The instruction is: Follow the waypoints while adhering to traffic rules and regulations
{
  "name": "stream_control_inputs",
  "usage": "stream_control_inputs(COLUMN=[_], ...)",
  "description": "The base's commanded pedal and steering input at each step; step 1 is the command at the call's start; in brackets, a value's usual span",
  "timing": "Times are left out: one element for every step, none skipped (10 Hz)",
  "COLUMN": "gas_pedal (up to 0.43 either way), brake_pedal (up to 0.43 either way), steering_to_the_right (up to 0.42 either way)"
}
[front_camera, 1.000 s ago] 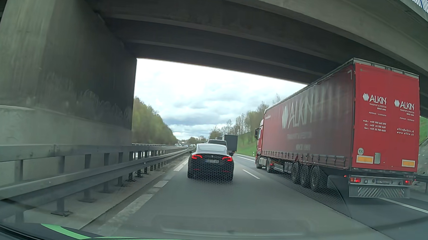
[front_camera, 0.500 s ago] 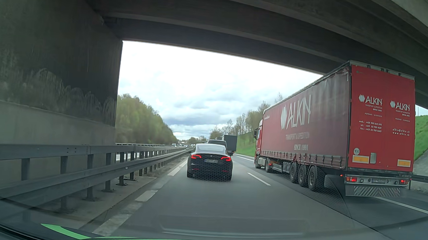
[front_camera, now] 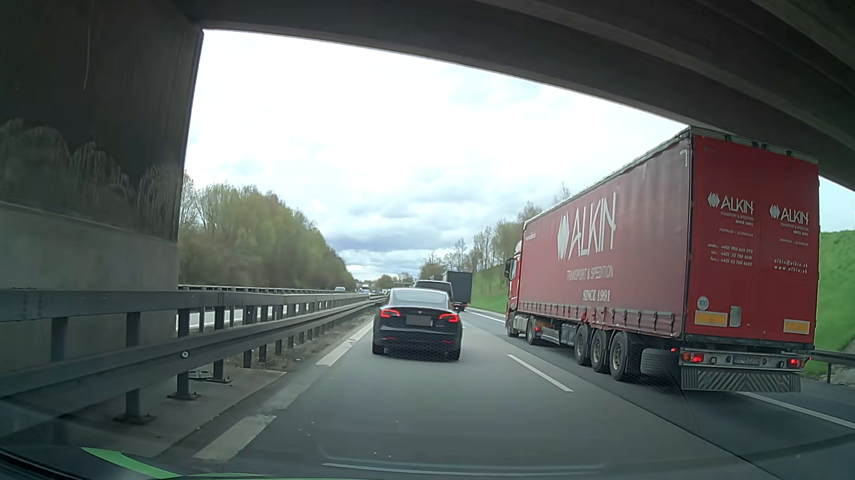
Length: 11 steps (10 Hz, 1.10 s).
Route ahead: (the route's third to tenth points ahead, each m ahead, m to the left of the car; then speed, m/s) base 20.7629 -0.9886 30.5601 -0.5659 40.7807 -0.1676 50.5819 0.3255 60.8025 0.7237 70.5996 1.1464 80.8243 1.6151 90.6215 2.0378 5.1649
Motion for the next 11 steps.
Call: stream_control_inputs(gas_pedal=[0.098, 0.098, 0.098, 0.098, 0.098, 0.098, 0.098, 0.098, 0.098, 0.098, 0.098], brake_pedal=[0.000, 0.000, 0.000, 0.000, 0.000, 0.000, 0.000, 0.000, 0.000, 0.000, 0.000], steering_to_the_right=[-0.005, -0.005, -0.005, -0.005, -0.005, -0.005, -0.005, -0.005, -0.005, -0.005, -0.005])
